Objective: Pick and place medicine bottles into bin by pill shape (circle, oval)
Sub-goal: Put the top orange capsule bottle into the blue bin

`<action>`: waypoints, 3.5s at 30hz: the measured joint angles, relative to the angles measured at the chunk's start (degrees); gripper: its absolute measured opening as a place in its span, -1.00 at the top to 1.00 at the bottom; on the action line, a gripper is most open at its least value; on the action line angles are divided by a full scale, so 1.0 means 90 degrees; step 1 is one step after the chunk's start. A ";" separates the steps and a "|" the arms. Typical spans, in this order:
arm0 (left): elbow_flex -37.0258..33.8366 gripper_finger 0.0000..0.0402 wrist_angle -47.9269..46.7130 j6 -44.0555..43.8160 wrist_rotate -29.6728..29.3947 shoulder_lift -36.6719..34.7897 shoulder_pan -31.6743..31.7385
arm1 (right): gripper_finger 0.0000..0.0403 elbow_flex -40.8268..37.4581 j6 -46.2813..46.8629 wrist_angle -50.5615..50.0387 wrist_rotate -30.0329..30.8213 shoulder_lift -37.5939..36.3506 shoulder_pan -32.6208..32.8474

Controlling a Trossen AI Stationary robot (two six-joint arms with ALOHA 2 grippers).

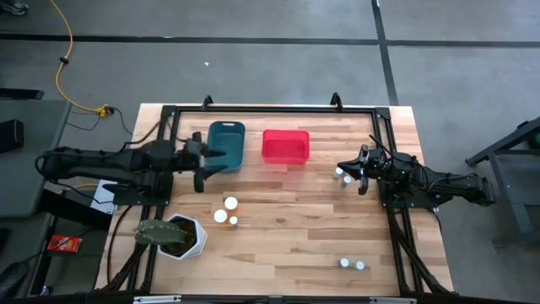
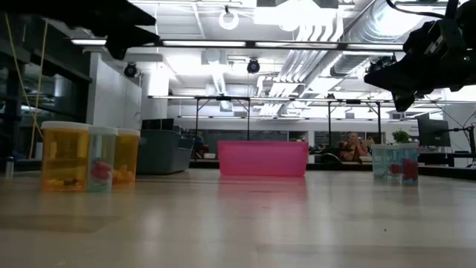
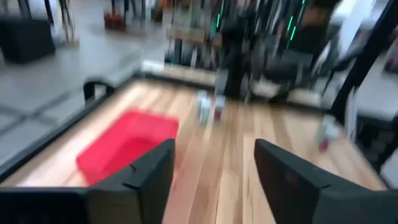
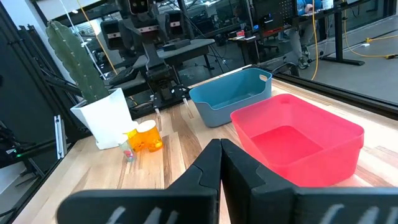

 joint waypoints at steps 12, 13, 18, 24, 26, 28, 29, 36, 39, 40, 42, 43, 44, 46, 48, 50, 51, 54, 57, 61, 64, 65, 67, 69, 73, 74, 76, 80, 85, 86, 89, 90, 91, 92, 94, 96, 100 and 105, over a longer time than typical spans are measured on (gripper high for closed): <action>0.2023 -0.42 -0.2244 0.0196 0.0447 0.2267 -0.0888 | 1.00 -0.0002 0.0001 0.0001 0.0002 0.0001 -0.0001; 0.2054 -0.42 -0.2255 0.0280 0.0420 0.2420 -0.1026 | 1.00 0.0000 0.0000 0.0001 0.0000 0.0001 0.0000; 0.2090 -0.41 -0.2332 0.0849 -0.0038 0.3127 -0.1685 | 1.00 0.0000 0.0001 0.0001 -0.0001 0.0000 -0.0001; 0.2090 -0.41 -0.2439 0.1168 -0.0560 0.3842 -0.2187 | 1.00 0.0000 0.0000 0.0000 0.0000 0.0001 0.0001; 0.2090 -0.41 -0.2450 0.1164 -0.0644 0.4003 -0.2228 | 1.00 -0.0002 0.0001 0.0001 0.0000 -0.0001 0.0002; 0.2090 -0.41 -0.2452 0.1086 -0.0665 0.4146 -0.2231 | 1.00 0.0000 0.0001 0.0001 -0.0001 -0.0002 0.0002; 0.2090 -0.41 -0.2478 0.1012 -0.0660 0.4206 -0.2231 | 1.00 0.0000 0.0000 -0.0001 0.0000 -0.0002 0.0000; 0.2090 -0.41 -0.2920 0.0949 -0.0573 0.4525 -0.2224 | 1.00 0.0000 0.0001 0.0001 -0.0001 0.0001 0.0002; 0.2090 -0.41 -0.2967 0.0947 -0.0564 0.4667 -0.2197 | 1.00 0.0000 -0.0001 -0.0001 0.0001 0.0001 -0.0001; 0.2087 -0.41 -0.2978 0.0949 -0.0554 0.4707 -0.2193 | 1.00 0.0000 0.0001 0.0001 0.0002 0.0006 0.0001; 0.2090 -0.41 -0.2936 0.0984 -0.0554 0.4776 -0.2190 | 1.00 0.0000 0.0001 0.0000 -0.0001 0.0006 0.0000; 0.2087 -0.41 -0.2957 0.0998 -0.0554 0.4796 -0.2190 | 1.00 0.0000 0.0001 -0.0001 0.0002 0.0008 0.0001; 0.2085 -0.41 -0.3001 0.0996 -0.0556 0.4798 -0.2190 | 1.00 -0.0002 0.0000 0.0001 0.0000 0.0008 0.0000; 0.2087 -0.41 -0.2980 0.0998 -0.0561 0.4795 -0.2190 | 1.00 0.0000 -0.0001 0.0001 0.0001 0.0008 0.0002; 0.2086 -0.41 -0.3039 0.0992 -0.0606 0.4795 -0.2190 | 1.00 0.0000 0.0001 0.0001 0.0002 0.0008 0.0001; 0.2087 -0.41 -0.3126 0.0945 -0.0631 0.4790 -0.2190 | 1.00 0.0000 0.0000 0.0001 0.0000 0.0007 0.0002; 0.2087 -0.41 -0.3200 0.0942 -0.0631 0.4790 -0.2188 | 1.00 0.0000 0.0000 0.0000 0.0000 0.0008 -0.0001; 0.2085 -0.41 -0.3331 0.0947 -0.0619 0.4790 -0.2188 | 1.00 -0.0002 0.0001 0.0001 0.0001 0.0006 0.0000; 0.2085 -0.41 -0.3338 0.0947 -0.0612 0.4790 -0.2188 | 1.00 -0.0001 0.0000 0.0000 -0.0001 0.0006 0.0002; 0.2085 -0.41 -0.3368 0.0945 -0.0374 0.4790 -0.2176 | 1.00 0.0000 0.0001 0.0000 0.0001 0.0006 0.0000; 0.2085 -0.41 -0.3347 0.0941 -0.0175 0.4790 -0.2106 | 1.00 0.0000 0.0000 0.0001 0.0000 0.0006 -0.0001; 0.2085 -0.41 -0.3336 0.0922 -0.0196 0.4790 -0.2084 | 1.00 -0.0001 0.0001 0.0001 0.0002 0.0006 -0.0001; 0.2085 -0.41 -0.3327 0.0882 -0.0274 0.4790 -0.2026 | 1.00 0.0000 0.0001 0.0001 -0.0001 0.0006 0.0001; 0.2085 -0.41 -0.3323 0.0889 -0.0266 0.4790 -0.1968 | 1.00 0.0000 -0.0001 0.0000 0.0002 0.0006 0.0000; 0.2085 -0.41 -0.3327 0.0888 -0.0214 0.4790 -0.1868 | 1.00 -0.0002 0.0001 0.0001 0.0002 0.0006 -0.0001; 0.2085 -0.41 -0.3338 0.0896 -0.0206 0.4790 -0.1849 | 1.00 -0.0002 -0.0001 0.0001 0.0002 0.0006 0.0002; 0.2085 -0.41 -0.3371 0.0896 -0.0199 0.4790 -0.1811 | 1.00 0.0000 -0.0001 0.0001 -0.0001 0.0006 0.0000; 0.2085 -0.41 -0.3389 0.0897 0.0037 0.4790 -0.1763 | 1.00 0.0000 0.0001 -0.0001 0.0002 0.0006 0.0002; 0.2085 -0.41 -0.3388 0.0898 0.0160 0.4790 -0.1760 | 1.00 0.0000 0.0001 0.0001 0.0000 0.0006 0.0000; 0.2085 -0.41 -0.3388 0.0903 0.0159 0.4790 -0.1760 | 1.00 0.0000 0.0001 0.0001 0.0002 0.0006 0.0000; 0.2085 -0.41 -0.3377 0.1029 0.0145 0.4814 -0.1760 | 1.00 -0.0002 0.0000 0.0000 0.0000 0.0006 0.0001; 0.2085 -0.41 -0.3347 0.1054 0.0108 0.4858 -0.1760 | 1.00 -0.0001 0.0001 0.0001 0.0002 0.0006 0.0000; 0.2084 -0.41 -0.3360 0.1066 0.0063 0.4892 -0.1760 | 1.00 0.0000 0.0001 -0.0001 -0.0001 0.0006 0.0000; 0.2078 -0.41 -0.3391 0.1066 0.0042 0.4912 -0.1760 | 1.00 0.0000 0.0001 -0.0002 -0.0001 0.0006 -0.0001; 0.2082 -0.41 -0.3310 0.1070 0.0040 0.5023 -0.1760 | 1.00 -0.0001 0.0001 0.0001 -0.0001 0.0003 0.0000; 0.2079 -0.41 -0.3348 0.1144 0.0068 0.5134 -0.1760 | 1.00 0.0000 0.0001 0.0001 0.0002 0.0011 0.0001; 0.2080 -0.41 -0.3300 0.1168 0.0068 0.5240 -0.1760 | 1.00 0.0000 -0.0001 0.0001 -0.0001 0.0008 -0.0001; 0.2080 -0.41 -0.3239 0.1236 0.0063 0.5178 -0.1760 | 1.00 -0.0001 0.0001 0.0001 -0.0001 0.0008 -0.0001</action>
